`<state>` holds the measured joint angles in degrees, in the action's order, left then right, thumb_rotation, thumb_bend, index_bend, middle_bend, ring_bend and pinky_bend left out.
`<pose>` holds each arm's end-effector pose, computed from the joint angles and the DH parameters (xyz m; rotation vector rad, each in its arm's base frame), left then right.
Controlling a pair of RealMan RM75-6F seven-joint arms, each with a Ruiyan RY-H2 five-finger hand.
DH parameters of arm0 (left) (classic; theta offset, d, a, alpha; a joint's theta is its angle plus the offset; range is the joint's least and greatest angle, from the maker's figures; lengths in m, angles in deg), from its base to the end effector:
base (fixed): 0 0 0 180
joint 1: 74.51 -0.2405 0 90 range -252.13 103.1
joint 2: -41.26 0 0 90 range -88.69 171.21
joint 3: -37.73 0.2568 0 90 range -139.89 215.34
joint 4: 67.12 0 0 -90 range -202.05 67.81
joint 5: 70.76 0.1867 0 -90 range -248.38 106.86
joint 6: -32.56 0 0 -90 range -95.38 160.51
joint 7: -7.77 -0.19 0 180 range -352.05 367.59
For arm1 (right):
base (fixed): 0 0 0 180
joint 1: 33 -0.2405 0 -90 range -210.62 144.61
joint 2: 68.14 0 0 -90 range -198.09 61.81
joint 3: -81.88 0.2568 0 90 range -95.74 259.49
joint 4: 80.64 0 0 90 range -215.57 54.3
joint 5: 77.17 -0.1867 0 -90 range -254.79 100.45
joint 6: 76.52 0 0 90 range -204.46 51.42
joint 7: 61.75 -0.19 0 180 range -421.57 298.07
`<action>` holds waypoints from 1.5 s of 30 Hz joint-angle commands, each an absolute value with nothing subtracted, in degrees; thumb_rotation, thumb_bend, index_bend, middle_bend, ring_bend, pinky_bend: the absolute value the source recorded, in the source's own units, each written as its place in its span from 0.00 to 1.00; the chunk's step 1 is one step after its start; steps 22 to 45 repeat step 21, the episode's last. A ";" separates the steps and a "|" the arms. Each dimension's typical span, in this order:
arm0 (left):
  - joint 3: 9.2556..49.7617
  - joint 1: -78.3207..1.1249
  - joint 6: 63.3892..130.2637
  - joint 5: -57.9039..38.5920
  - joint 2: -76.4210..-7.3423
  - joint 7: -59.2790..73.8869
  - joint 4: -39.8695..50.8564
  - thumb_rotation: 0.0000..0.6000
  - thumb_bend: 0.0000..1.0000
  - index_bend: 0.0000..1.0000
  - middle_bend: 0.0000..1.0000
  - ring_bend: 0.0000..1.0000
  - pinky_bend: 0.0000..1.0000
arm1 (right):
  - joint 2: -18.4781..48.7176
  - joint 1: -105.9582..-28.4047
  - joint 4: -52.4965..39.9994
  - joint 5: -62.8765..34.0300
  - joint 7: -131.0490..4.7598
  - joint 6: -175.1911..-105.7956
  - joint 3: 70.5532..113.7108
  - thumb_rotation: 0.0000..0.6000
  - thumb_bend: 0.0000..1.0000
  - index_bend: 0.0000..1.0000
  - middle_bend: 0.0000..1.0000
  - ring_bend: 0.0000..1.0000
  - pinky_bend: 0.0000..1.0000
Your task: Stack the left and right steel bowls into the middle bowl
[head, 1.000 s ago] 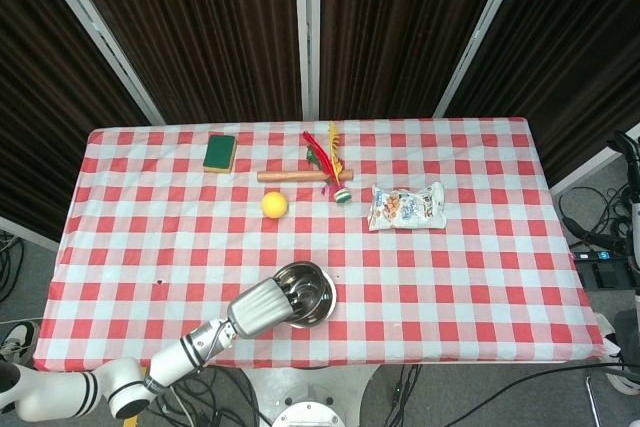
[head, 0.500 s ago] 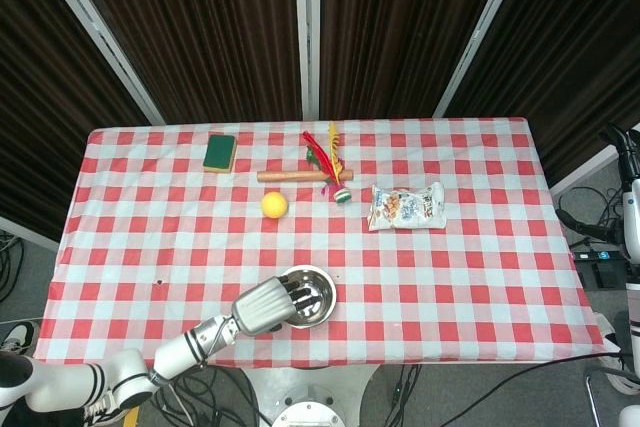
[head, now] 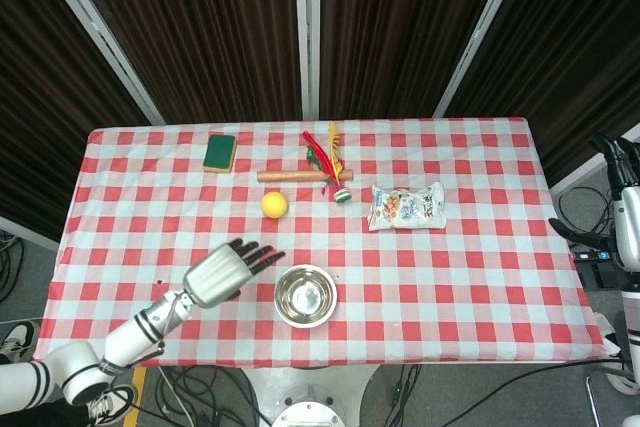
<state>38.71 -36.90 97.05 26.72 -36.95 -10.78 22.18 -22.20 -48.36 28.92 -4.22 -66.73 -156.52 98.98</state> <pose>-0.1274 0.3069 0.0232 -2.1882 -0.3625 -1.0047 -0.2091 -0.3035 0.2869 1.2583 -0.8325 1.1744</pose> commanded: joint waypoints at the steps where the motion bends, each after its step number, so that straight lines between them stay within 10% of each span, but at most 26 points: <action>1: 34.90 -41.76 102.36 18.38 -32.80 -10.72 20.67 1.00 0.02 0.17 0.30 0.27 0.39 | -22.66 -47.59 28.21 1.71 -65.60 -154.79 95.24 1.00 0.01 0.00 0.13 0.02 0.04; 7: 30.83 -49.19 108.89 5.02 -31.71 -11.58 19.26 1.00 0.05 0.17 0.23 0.15 0.21 | -19.44 -46.29 22.96 11.23 -55.05 -154.69 89.05 1.00 0.01 0.00 0.05 0.00 0.00; 17: 32.01 -56.20 114.38 2.32 -31.79 -9.27 19.85 1.00 0.04 0.17 0.21 0.14 0.19 | -12.57 -44.62 18.08 15.71 -50.17 -153.44 83.34 1.00 0.01 0.00 0.04 0.00 0.00; 45: 32.13 -56.42 114.21 3.27 -31.89 -8.97 19.66 1.00 0.04 0.17 0.21 0.14 0.19 | -12.20 -45.60 19.12 14.41 -52.52 -150.66 83.00 1.00 0.01 0.00 0.03 0.00 0.00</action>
